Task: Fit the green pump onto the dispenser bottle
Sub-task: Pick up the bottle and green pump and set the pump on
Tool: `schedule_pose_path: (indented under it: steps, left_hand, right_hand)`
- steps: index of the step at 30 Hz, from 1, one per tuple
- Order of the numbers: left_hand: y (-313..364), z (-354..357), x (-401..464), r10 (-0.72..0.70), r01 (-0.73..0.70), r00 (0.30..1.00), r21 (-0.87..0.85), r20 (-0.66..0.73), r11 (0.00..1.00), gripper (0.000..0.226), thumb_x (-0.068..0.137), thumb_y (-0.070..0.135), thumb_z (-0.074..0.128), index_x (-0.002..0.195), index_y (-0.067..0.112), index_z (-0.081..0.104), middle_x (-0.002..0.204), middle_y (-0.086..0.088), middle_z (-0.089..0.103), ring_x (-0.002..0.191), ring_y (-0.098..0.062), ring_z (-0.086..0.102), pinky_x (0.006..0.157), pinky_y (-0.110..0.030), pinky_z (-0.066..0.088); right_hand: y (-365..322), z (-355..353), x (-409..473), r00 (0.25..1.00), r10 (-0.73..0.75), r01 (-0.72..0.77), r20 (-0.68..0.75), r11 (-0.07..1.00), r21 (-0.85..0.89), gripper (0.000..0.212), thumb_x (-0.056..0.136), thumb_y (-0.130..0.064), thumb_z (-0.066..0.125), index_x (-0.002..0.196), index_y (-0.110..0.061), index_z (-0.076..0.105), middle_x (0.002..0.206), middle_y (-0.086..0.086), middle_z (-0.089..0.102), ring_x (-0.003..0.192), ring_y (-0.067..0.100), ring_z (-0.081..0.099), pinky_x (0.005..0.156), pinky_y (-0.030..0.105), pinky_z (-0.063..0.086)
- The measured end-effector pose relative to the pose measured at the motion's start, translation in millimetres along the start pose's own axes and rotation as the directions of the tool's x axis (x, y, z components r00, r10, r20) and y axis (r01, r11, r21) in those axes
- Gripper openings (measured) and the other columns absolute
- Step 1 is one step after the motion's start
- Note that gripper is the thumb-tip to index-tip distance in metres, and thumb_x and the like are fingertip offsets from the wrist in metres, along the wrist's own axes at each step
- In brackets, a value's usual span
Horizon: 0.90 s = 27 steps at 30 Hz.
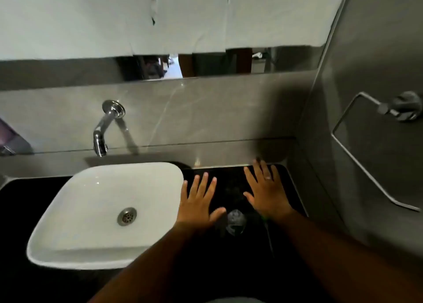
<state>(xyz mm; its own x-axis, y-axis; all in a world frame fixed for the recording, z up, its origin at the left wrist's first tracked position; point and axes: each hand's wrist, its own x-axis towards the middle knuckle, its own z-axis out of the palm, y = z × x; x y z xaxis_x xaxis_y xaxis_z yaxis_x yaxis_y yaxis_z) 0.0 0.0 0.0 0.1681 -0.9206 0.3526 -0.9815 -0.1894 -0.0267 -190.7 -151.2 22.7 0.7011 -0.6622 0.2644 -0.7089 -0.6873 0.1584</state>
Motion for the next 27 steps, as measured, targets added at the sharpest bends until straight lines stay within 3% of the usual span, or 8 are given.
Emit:
schedule_pose_path:
  steps: [1, 3, 5, 8, 12, 19, 23, 27]
  left_hand:
    - [7.0, 2.4, -9.9, -0.014, 0.024, 0.992, -0.077, 0.128, 0.997, 0.09, 0.082, 0.078, 0.029, 0.151, 0.024, 0.01, 0.158, -0.01, 0.011, 0.144, -0.032, 0.012, 0.113, -0.057, 0.004]
    - [21.0, 16.3, -43.2, -0.007, 0.016, 0.994, -0.09, 0.105, 0.996, 0.094, 0.078, 0.083, 0.031, 0.151, 0.026, 0.013, 0.158, -0.008, 0.017, 0.143, -0.032, 0.017, 0.112, -0.055, 0.006]
    - [57.7, 91.6, -62.5, -0.052, 0.165, 0.913, -0.248, 0.405, 0.955, 0.094, 0.076, 0.085, 0.031, 0.15, 0.03, 0.011, 0.158, -0.005, 0.015, 0.144, -0.03, 0.01, 0.111, -0.053, 0.003]
    - [60.5, 99.7, -69.4, -0.118, 0.315, 0.852, -0.319, 0.509, 0.894, 0.098, 0.069, 0.087, 0.037, 0.148, 0.038, 0.008, 0.16, 0.002, 0.005, 0.144, -0.029, -0.001, 0.112, -0.054, 0.0]
    - [58.8, 96.6, -46.2, -0.043, 0.389, 0.822, -0.505, 0.568, 0.77, 0.087, 0.065, 0.076, 0.06, 0.14, 0.042, 0.031, 0.158, 0.002, 0.013, 0.143, -0.035, 0.004, 0.111, -0.059, 0.008]
    - [57.1, 111.0, -41.8, -0.041, 0.444, 0.82, -0.589, 0.571, 0.676, 0.069, 0.063, 0.08, 0.055, 0.123, 0.047, 0.046, 0.156, 0.005, 0.021, 0.143, -0.027, 0.004, 0.11, -0.056, 0.0]
    - [45.8, 112.0, -35.1, -0.016, 0.43, 0.798, -0.551, 0.602, 0.715, 0.075, 0.065, 0.083, 0.049, 0.126, 0.04, 0.05, 0.157, 0.005, 0.017, 0.144, -0.024, -0.005, 0.109, -0.053, -0.009]
    - [35.2, 113.4, -39.1, 0.012, 0.437, 0.773, -0.546, 0.635, 0.715, 0.069, 0.064, 0.084, 0.053, 0.12, 0.043, 0.054, 0.159, 0.006, 0.011, 0.143, -0.02, -0.013, 0.107, -0.051, -0.016]
  right_hand:
    - [-1.5, 2.7, -12.2, 0.991, 0.042, -0.047, 0.129, 0.998, 0.035, 0.084, 0.08, -0.053, 0.056, 0.148, -0.018, 0.022, 0.156, 0.02, 0.021, 0.142, 0.041, 0.019, 0.113, 0.058, 0.015]
    - [-7.6, 11.0, -43.4, 0.977, 0.147, -0.164, 0.154, 0.981, 0.108, 0.079, 0.082, -0.053, 0.054, 0.147, -0.018, 0.025, 0.153, 0.02, 0.028, 0.138, 0.041, 0.029, 0.109, 0.054, 0.027]
    - [6.6, 88.1, -77.3, 0.861, 0.23, -0.312, 0.453, 0.943, 0.113, 0.069, 0.081, -0.055, 0.053, 0.137, -0.017, 0.038, 0.138, 0.018, 0.046, 0.121, 0.039, 0.046, 0.095, 0.047, 0.041]
    - [2.5, 89.9, -96.4, 0.735, 0.369, -0.536, 0.569, 0.83, 0.154, 0.056, 0.079, -0.058, 0.054, 0.117, -0.016, 0.05, 0.118, 0.012, 0.058, 0.107, 0.034, 0.056, 0.087, 0.044, 0.046]
    - [0.7, 93.0, -86.1, 0.652, 0.373, -0.655, 0.659, 0.716, 0.242, 0.056, 0.077, -0.057, 0.06, 0.113, -0.014, 0.056, 0.116, 0.012, 0.064, 0.108, 0.035, 0.06, 0.087, 0.041, 0.048]
    - [8.2, 113.6, -81.1, 0.666, 0.342, -0.652, 0.663, 0.698, 0.295, 0.04, 0.079, -0.047, 0.064, 0.102, -0.013, 0.06, 0.107, 0.014, 0.067, 0.1, 0.036, 0.063, 0.082, 0.04, 0.053]
    - [13.7, 116.7, -79.5, 0.657, 0.331, -0.678, 0.677, 0.652, 0.339, 0.032, 0.079, -0.044, 0.064, 0.092, -0.014, 0.059, 0.098, 0.014, 0.068, 0.091, 0.035, 0.064, 0.078, 0.04, 0.053]
    - [12.1, 103.0, -56.6, 0.686, 0.31, -0.712, 0.658, 0.473, 0.519, 0.022, 0.08, -0.032, 0.069, 0.081, -0.013, 0.059, 0.084, 0.014, 0.067, 0.08, 0.034, 0.064, 0.071, 0.039, 0.051]
